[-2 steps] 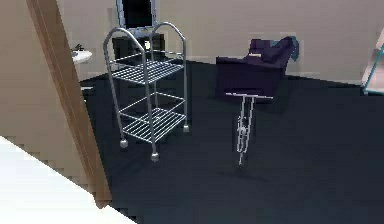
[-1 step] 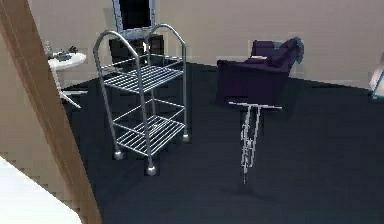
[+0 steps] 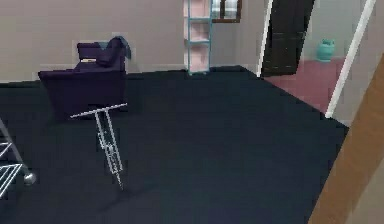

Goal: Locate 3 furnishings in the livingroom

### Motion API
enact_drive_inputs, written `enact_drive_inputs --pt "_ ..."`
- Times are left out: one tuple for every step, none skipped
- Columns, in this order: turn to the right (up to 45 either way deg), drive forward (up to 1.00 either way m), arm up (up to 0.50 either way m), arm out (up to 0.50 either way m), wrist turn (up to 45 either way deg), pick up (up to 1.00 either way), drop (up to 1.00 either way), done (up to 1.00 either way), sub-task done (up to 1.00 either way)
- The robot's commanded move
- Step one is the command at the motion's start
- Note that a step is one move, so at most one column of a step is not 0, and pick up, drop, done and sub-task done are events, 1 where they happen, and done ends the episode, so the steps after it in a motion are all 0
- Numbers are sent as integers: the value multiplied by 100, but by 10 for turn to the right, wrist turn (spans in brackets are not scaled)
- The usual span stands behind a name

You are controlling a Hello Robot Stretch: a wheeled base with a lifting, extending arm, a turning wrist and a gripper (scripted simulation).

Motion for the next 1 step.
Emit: enact_drive_inputs --pt "30 0 0 0 0 0 0 0 0"
